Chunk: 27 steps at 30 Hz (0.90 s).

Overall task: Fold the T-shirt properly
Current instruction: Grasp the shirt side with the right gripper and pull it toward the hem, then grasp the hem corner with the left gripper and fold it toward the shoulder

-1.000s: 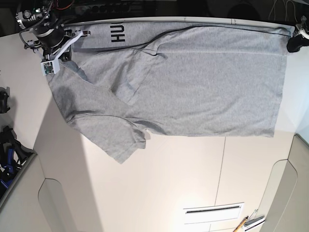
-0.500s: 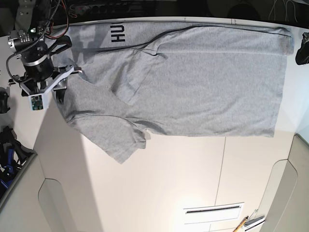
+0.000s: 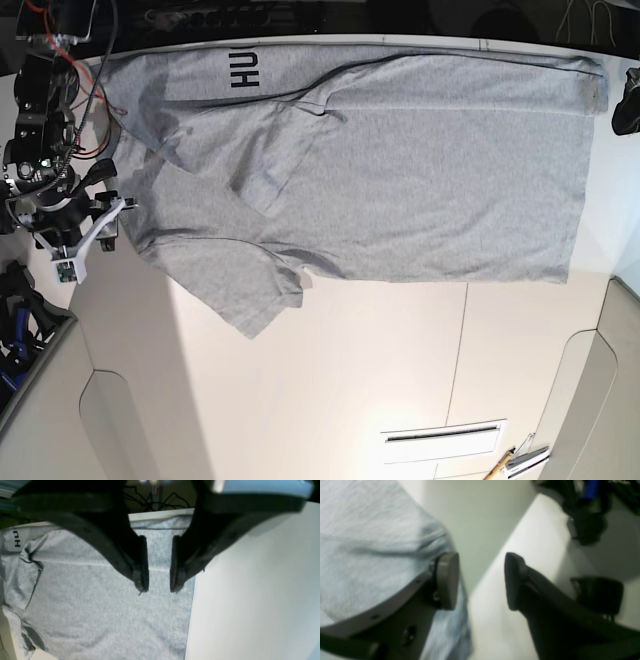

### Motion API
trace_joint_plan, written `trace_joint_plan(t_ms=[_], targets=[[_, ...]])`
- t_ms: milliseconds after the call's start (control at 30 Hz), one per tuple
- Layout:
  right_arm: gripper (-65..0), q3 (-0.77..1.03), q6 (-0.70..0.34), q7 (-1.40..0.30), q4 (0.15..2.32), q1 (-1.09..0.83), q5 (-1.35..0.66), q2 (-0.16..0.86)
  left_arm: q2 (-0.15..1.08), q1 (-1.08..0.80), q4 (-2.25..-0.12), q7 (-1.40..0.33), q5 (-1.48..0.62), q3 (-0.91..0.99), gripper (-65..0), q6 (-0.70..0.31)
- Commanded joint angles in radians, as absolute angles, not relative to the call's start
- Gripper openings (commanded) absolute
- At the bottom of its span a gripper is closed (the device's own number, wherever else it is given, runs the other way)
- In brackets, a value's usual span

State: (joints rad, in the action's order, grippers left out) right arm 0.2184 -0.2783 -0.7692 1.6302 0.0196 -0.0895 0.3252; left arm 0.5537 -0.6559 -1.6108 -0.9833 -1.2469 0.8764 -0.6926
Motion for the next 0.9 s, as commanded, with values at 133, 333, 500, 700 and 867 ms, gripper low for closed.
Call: trace_joint_plan(t_ms=[133,333,500,700,867], targets=[[-34.4,0.223,-0.429,-0.814,1.335,0.202,-0.314,0.366,0.573,-0.662,-1.626,-0.965,-1.267,0.886,-46.7,-0.698],[-34.4,0.223,-0.558,-0.875,1.090,0.299,-0.549,0.365,0.573,-0.662,-1.626,-0.965,-1.267,0.886,-46.7,-0.698],[-34.4,0.223,-0.562,-0.895,1.083,0.290,-0.587,0.365,0.573,-0.661,-1.626,-0.953,-1.267,0.886,-46.7,-0.698],[-49.5,0.223,-0.562,-0.917,1.083,0.290,-0.587,0.365,0.570,-0.606,-1.624,-0.928,-1.217,0.881,-46.6,-0.698],[-65.0,0.223,-0.562,-0.916,1.084,0.290,-0.587,0.365,0.570,-0.467,-1.618,-0.828,-1.048,0.803,-42.6,-0.698]])
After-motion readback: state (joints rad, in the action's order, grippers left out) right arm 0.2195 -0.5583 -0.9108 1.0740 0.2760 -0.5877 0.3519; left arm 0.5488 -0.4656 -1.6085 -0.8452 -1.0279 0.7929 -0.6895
